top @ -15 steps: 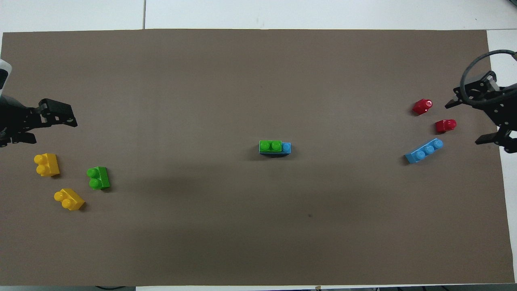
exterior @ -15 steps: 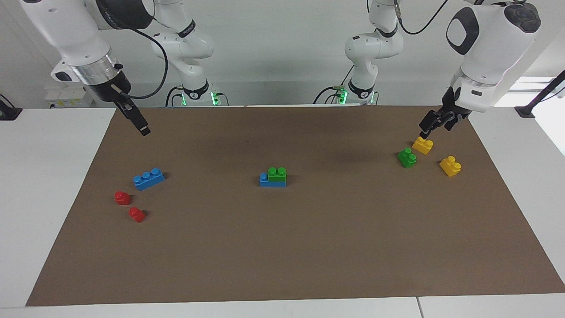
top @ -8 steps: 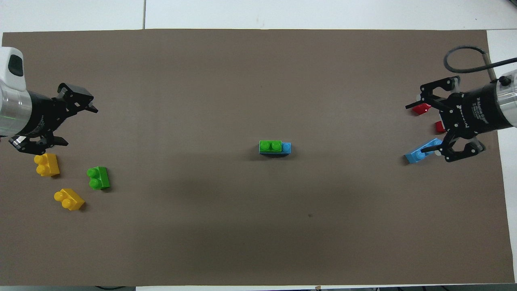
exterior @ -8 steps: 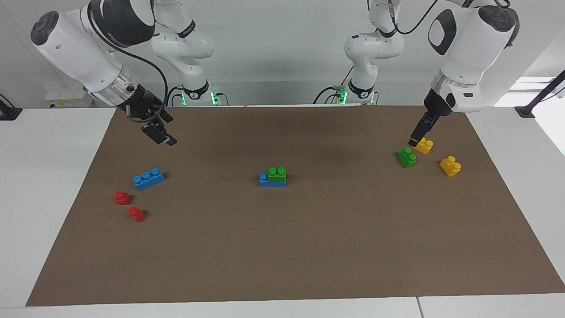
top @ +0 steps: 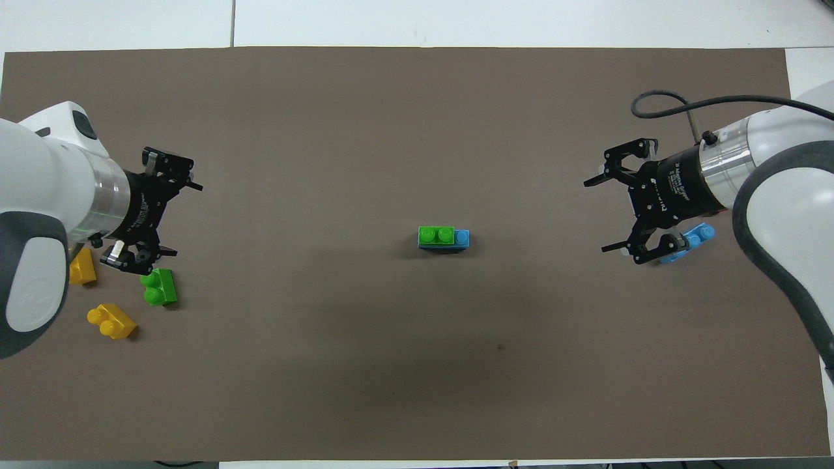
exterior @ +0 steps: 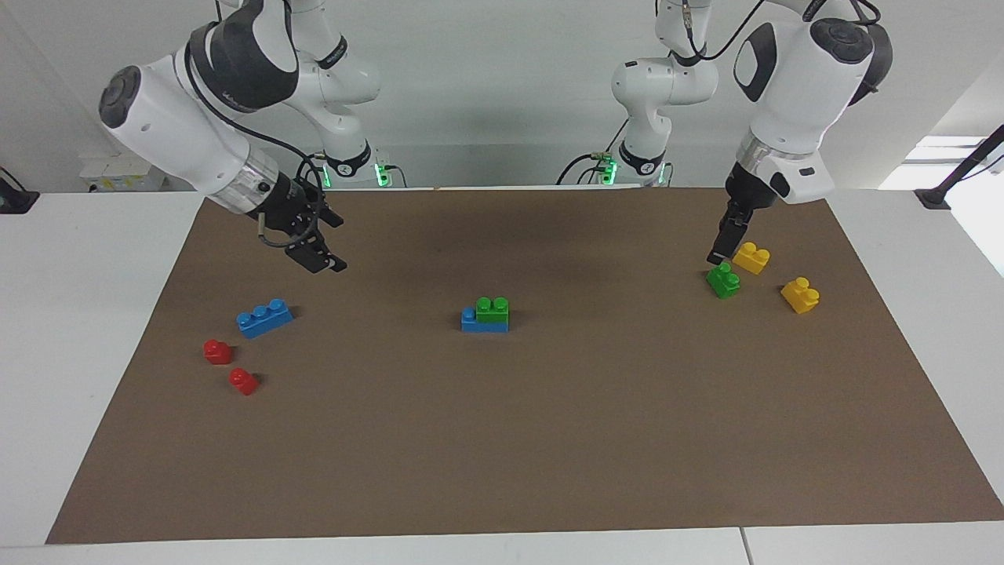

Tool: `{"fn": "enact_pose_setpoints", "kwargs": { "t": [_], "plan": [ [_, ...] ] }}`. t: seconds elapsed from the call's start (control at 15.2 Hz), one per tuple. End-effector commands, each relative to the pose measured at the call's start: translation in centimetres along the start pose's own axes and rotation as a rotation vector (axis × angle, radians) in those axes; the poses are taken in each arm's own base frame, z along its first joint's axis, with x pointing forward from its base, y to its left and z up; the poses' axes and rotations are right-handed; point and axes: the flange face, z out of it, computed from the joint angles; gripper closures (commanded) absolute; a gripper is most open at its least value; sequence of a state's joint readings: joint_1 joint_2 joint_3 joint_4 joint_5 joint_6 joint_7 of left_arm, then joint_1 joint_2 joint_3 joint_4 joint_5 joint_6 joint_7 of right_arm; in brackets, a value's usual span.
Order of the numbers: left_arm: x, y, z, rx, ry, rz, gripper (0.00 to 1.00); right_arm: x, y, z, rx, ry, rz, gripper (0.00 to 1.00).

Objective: Remove green block with left arm and hold with right
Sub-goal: 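Move the left gripper while the right gripper moves toward the joined brick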

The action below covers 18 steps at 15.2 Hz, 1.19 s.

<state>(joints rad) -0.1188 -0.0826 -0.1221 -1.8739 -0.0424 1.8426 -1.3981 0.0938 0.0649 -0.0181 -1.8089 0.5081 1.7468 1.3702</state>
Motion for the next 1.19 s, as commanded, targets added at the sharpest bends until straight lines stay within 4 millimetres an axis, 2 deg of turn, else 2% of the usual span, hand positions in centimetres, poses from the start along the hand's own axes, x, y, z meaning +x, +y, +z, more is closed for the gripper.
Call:
{"fn": "enact_pose_setpoints", "kwargs": {
  "t": [0.0, 0.13, 0.33, 0.46, 0.59, 0.86, 1.05, 1.12],
  "plan": [
    [-3.4, -0.6, 1.3, -0.009, -0.010, -0.109, 0.00, -0.7, 0.1, 2.5, -0.001, -0.043, 0.044, 0.05],
    [-6.0, -0.1, 2.2, -0.011, -0.015, -0.185, 0.00, -0.9, 0.5, 5.5, 0.024, -0.065, 0.074, 0.05],
    [-9.5, 0.4, 3.2, -0.015, -0.035, -0.270, 0.00, -0.6, 0.6, 6.7, 0.022, -0.064, 0.100, 0.05],
    [-11.6, 0.9, 4.5, -0.007, -0.039, -0.317, 0.00, -1.3, 0.7, 8.2, 0.040, -0.072, 0.122, 0.05],
    [-13.9, 1.3, 5.7, -0.004, -0.044, -0.350, 0.00, -1.9, 0.4, 8.8, 0.069, -0.080, 0.157, 0.05],
    [-17.3, 2.5, 8.1, -0.028, -0.063, -0.439, 0.00, -3.0, -0.3, 10.4, 0.102, -0.065, 0.189, 0.05],
    [-19.7, 3.3, 9.8, -0.040, -0.082, -0.483, 0.00, -4.2, 0.0, 12.8, 0.120, -0.044, 0.170, 0.05],
    [-20.1, 3.6, 10.5, -0.041, -0.085, -0.501, 0.00, -4.0, -0.1, 13.5, 0.127, -0.037, 0.178, 0.05]
  ]
}}
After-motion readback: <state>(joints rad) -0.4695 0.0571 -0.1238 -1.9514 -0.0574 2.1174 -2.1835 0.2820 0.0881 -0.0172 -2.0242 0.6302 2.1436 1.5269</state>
